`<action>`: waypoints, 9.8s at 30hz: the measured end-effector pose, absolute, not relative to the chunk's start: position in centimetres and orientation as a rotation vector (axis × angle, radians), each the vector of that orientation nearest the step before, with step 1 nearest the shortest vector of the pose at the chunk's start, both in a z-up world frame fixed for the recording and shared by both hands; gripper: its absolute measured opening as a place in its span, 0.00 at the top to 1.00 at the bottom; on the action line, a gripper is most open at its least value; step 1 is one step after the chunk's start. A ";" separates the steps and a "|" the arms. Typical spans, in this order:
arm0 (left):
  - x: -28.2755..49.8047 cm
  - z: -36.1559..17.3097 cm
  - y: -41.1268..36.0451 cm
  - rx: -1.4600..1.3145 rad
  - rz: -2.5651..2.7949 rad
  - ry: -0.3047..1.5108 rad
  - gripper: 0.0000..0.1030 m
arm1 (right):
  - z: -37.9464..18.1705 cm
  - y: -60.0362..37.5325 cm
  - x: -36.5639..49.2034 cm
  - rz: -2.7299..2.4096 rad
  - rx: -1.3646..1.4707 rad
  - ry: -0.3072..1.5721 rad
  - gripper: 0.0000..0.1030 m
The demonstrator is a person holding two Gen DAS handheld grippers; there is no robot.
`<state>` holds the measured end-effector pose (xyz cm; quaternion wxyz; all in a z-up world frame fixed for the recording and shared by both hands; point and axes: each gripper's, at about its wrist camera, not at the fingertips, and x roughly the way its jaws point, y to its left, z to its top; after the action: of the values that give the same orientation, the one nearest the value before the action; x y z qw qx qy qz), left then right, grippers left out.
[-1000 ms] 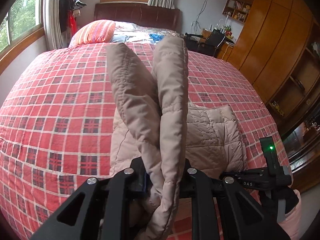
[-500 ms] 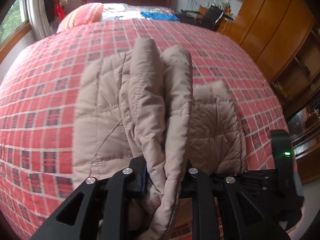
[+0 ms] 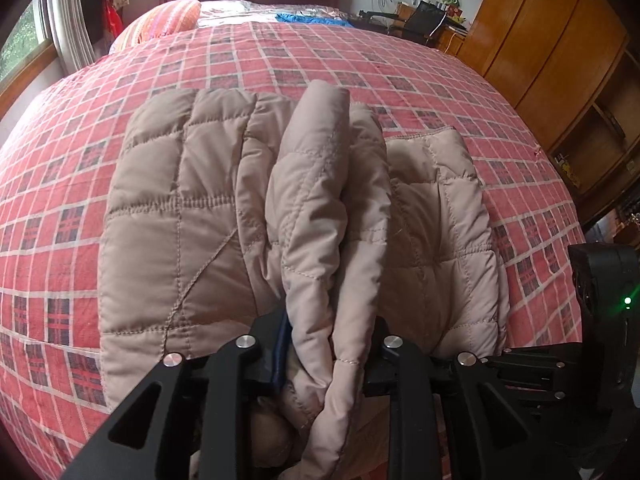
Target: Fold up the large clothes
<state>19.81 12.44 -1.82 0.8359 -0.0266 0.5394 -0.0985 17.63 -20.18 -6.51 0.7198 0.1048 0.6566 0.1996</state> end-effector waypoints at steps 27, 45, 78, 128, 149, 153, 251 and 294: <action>12.4 7.3 19.0 -0.080 -0.302 0.964 0.59 | -5.9 -19.0 19.8 0.425 0.188 1.492 0.97; 14.7 0.4 25.4 -0.137 -0.215 1.070 0.54 | 5.4 -14.5 20.3 0.335 0.117 1.350 0.39; 14.7 2.7 24.7 -0.111 -0.193 0.993 0.54 | 4.4 -9.6 23.1 0.550 0.264 1.372 0.87; 13.6 0.8 18.4 0.019 -0.254 0.992 0.52 | 1.3 -17.1 16.6 0.429 0.354 1.340 0.78; 14.5 -1.5 18.7 0.025 -0.246 1.008 0.38 | -4.5 -13.4 18.7 0.413 0.433 1.398 0.78; 14.5 -1.7 18.6 0.027 -0.244 1.005 0.38 | -4.7 -12.4 18.4 0.404 0.399 1.383 0.77; 21.9 -5.9 35.8 -0.470 -0.436 0.941 0.34 | -5.8 0.2 29.6 0.736 0.387 1.199 0.52; 1.1 2.8 29.6 -0.059 0.154 0.885 0.22 | 3.5 1.2 5.6 0.159 0.004 0.912 0.05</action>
<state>1.13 29.57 2.77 0.9005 -0.0283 0.4276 0.0745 5.59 1.16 3.50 0.8947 0.0019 0.4400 0.0767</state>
